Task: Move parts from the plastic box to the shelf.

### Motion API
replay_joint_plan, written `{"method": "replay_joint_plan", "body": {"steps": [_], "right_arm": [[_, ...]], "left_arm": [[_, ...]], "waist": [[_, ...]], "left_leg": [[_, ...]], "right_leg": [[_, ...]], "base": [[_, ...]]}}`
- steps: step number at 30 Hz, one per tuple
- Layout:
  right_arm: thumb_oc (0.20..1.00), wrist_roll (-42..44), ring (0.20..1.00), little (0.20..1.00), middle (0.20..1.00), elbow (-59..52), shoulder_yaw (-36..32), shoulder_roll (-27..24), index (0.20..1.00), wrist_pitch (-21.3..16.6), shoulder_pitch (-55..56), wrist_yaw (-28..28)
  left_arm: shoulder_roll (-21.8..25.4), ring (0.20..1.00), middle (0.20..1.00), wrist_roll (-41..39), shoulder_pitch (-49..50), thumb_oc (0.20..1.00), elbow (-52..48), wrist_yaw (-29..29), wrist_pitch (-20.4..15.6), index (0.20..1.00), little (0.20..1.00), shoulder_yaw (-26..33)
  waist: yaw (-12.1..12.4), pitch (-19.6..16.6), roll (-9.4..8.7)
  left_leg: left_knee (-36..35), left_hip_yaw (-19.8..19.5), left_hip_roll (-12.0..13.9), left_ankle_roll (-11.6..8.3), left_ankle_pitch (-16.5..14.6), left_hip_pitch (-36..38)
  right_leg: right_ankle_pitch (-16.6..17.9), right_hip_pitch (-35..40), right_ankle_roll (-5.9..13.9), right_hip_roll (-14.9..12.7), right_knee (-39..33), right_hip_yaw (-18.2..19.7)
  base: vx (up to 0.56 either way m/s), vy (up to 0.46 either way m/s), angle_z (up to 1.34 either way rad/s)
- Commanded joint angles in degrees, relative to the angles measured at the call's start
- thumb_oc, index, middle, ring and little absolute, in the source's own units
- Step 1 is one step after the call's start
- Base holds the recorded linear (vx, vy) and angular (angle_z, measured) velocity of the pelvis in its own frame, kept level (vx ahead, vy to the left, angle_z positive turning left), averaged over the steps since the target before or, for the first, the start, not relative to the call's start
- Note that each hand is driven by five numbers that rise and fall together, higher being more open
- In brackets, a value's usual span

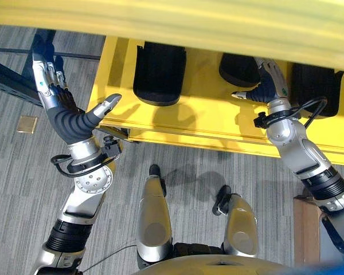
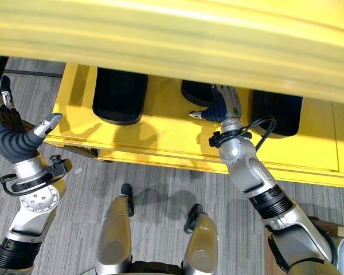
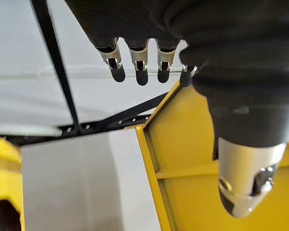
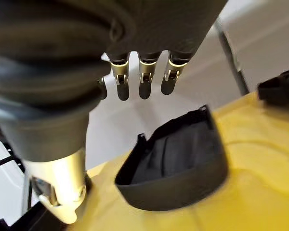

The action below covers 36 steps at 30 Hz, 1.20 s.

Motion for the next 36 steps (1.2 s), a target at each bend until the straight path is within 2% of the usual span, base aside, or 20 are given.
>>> {"method": "replay_joint_plan", "body": {"steps": [1, 7, 16, 23, 27, 31, 36], "right_arm": [[1.0, -3.91, 1.0, 1.0, 1.0, -1.8, -1.78, -0.13, 1.0, -1.21, -4.77, 0.81], [1.0, -5.4, 1.0, 1.0, 1.0, -0.94, -0.41, 0.1, 1.0, 0.24, -6.37, 3.87], [1.0, -8.98, 1.0, 1.0, 1.0, 1.74, 0.37, 0.04, 1.0, 0.12, -9.16, 1.73], [1.0, -9.89, 1.0, 1.0, 1.0, 4.82, 0.85, -0.61, 1.0, 1.75, -13.43, 0.42], [1.0, -10.23, 1.0, 1.0, 1.0, 6.55, 0.92, -0.67, 1.0, 2.25, -14.94, -0.75], [1.0, -10.66, 1.0, 1.0, 1.0, 8.42, 1.06, -0.68, 1.0, 3.83, -16.63, 1.17], [1.0, -11.13, 1.0, 1.0, 1.0, 11.07, 1.96, -0.41, 1.0, 3.95, -18.2, 2.8]], "left_arm": [[0.13, 1.0, 1.0, -1.17, 0.47, 1.0, -3.45, -1.94, -1.89, 1.0, 1.0, -0.06], [-0.36, 1.0, 1.0, -1.05, -0.85, 1.0, -2.42, -0.68, 0.36, 1.0, 1.0, -1.64], [-0.23, 1.0, 1.0, -1.41, -2.23, 1.0, -1.12, -0.62, 3.0, 1.0, 1.0, -2.35], [0.39, 1.0, 1.0, -0.35, -1.62, 1.0, -1.82, 1.02, -0.06, 1.0, 1.0, -1.59], [0.55, 1.0, 1.0, 0.18, -1.26, 1.0, -1.85, 0.95, 0.19, 1.0, 1.0, -1.12], [0.4, 1.0, 1.0, -0.61, -1.07, 1.0, -2.02, 0.64, -1.36, 1.0, 1.0, -0.68], [0.34, 1.0, 1.0, -1.52, -1.11, 1.0, -1.78, -0.63, -1.25, 1.0, 1.0, -0.77]], "waist": [[0.72, -1.44, 0.15], [0.17, -1.44, 0.0], [0.34, -1.44, -0.47], [1.84, -1.44, -0.95], [2.32, -1.44, -0.94], [2.89, -1.44, -0.79], [3.24, -1.44, -0.54]], "left_leg": [[6.07, 5.74, -0.82, 5.67, -10.08, 3.06], [11.56, 6.02, -0.34, 6.86, -13.01, 0.59], [15.37, 5.43, 0.62, 7.53, -15.02, -0.79], [14.95, 4.85, 0.81, 7.38, -14.79, -0.61], [15.02, 4.52, 0.61, 7.27, -14.73, -0.54], [14.61, 4.13, 0.31, 7.03, -14.53, -0.45], [14.53, 3.78, 0.14, 6.79, -14.25, -0.79]], "right_leg": [[-2.09, -1.78, -4.04, 0.15, 7.42, -5.65], [-2.42, -4.95, -3.36, -1.42, 11.03, -4.65], [-2.46, -6.76, -2.74, -2.33, 13.78, -4.03], [-2.21, -6.43, -2.68, -2.83, 13.89, -4.95], [-2.32, -6.2, -2.75, -3.19, 14.19, -5.17], [-2.51, -6.03, -2.88, -3.57, 14.23, -5.26], [-2.45, -6.48, -2.92, -3.86, 14.47, -5.2]], "base": [[-0.07, 0.085, -0.19], [-0.06, 0.045, -0.1], [-0.01, 0.006, -0.07], [0.02, -0.038, 0.01], [0.03, -0.014, 0.06], [0.02, -0.01, 0.03], [0.0, 0.0, 0.0]]}}
